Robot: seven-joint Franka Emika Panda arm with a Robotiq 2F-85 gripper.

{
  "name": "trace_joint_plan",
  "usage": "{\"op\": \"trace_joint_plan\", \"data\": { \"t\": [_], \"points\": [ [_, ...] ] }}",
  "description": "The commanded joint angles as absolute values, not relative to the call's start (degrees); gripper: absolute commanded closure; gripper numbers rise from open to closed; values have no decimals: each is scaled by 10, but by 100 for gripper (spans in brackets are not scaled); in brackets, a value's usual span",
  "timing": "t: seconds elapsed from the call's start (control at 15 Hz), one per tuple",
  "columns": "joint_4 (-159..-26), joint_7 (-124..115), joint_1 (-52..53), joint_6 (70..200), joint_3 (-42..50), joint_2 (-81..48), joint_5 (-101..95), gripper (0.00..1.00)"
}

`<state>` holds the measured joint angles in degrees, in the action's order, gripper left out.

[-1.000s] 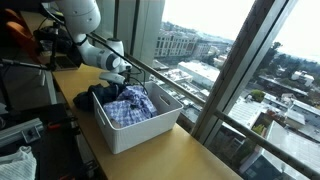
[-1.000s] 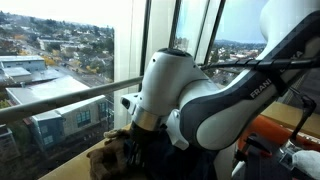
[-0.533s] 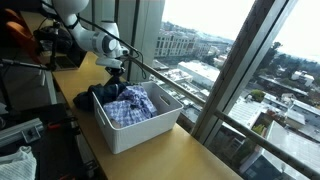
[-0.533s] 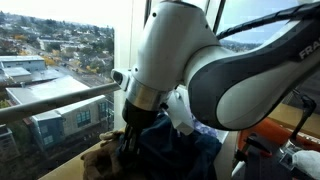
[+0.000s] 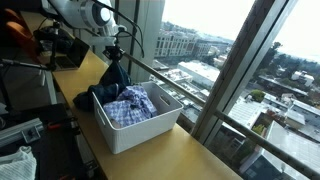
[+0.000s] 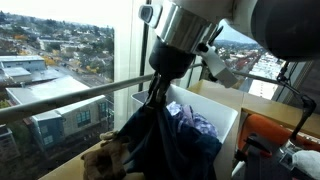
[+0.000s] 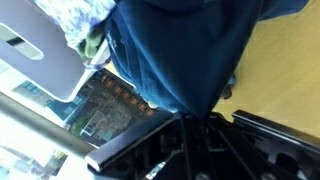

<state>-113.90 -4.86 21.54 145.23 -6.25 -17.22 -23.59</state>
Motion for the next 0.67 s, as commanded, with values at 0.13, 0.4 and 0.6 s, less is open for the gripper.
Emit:
{"op": "trace_joint_plan", "data": {
  "t": [0.13, 0.4, 0.6],
  "points": [
    [-1215, -150, 181, 1318, -46, 12, -327, 99],
    [-1216, -173, 118, 1219, -56, 83, -360, 99],
    [-1222, -185, 77, 1196, -54, 98, -374, 99]
  ]
}}
